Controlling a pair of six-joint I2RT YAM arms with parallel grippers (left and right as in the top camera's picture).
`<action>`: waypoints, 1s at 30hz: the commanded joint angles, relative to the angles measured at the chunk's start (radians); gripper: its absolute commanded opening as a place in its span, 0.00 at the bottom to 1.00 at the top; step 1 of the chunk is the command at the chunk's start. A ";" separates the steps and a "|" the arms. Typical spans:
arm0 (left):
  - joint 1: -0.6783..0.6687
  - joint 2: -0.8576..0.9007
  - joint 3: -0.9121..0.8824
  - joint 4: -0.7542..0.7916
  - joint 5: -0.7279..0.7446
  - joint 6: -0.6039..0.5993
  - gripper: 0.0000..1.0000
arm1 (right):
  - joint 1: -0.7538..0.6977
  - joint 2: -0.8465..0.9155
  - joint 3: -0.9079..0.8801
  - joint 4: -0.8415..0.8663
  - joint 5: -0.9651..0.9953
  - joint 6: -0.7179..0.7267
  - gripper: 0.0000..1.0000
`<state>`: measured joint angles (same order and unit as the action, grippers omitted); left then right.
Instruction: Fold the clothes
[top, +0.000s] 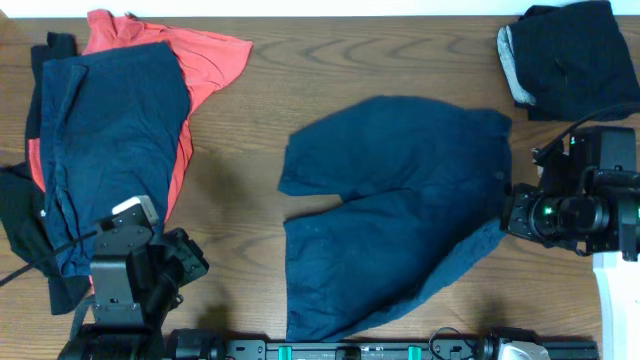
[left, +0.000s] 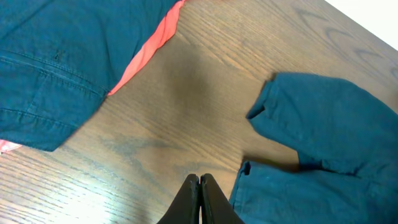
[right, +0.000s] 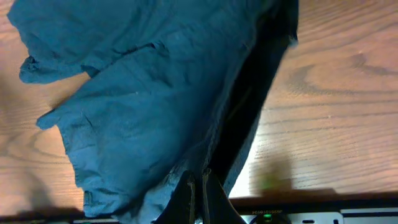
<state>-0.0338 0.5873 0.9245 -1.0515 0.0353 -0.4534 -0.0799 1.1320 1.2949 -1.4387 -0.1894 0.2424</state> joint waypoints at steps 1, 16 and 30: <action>0.004 0.023 0.002 -0.010 0.036 0.013 0.06 | -0.017 0.008 0.018 0.023 0.013 -0.023 0.01; -0.039 0.285 -0.066 -0.166 0.318 0.143 0.41 | -0.017 0.084 0.018 0.079 0.014 -0.025 0.30; -0.507 0.296 -0.295 0.076 0.312 -0.174 0.49 | -0.017 0.174 0.018 0.130 0.014 -0.050 0.30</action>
<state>-0.4568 0.8776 0.6777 -1.0096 0.3672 -0.4999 -0.0799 1.2877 1.2953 -1.3136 -0.1822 0.2142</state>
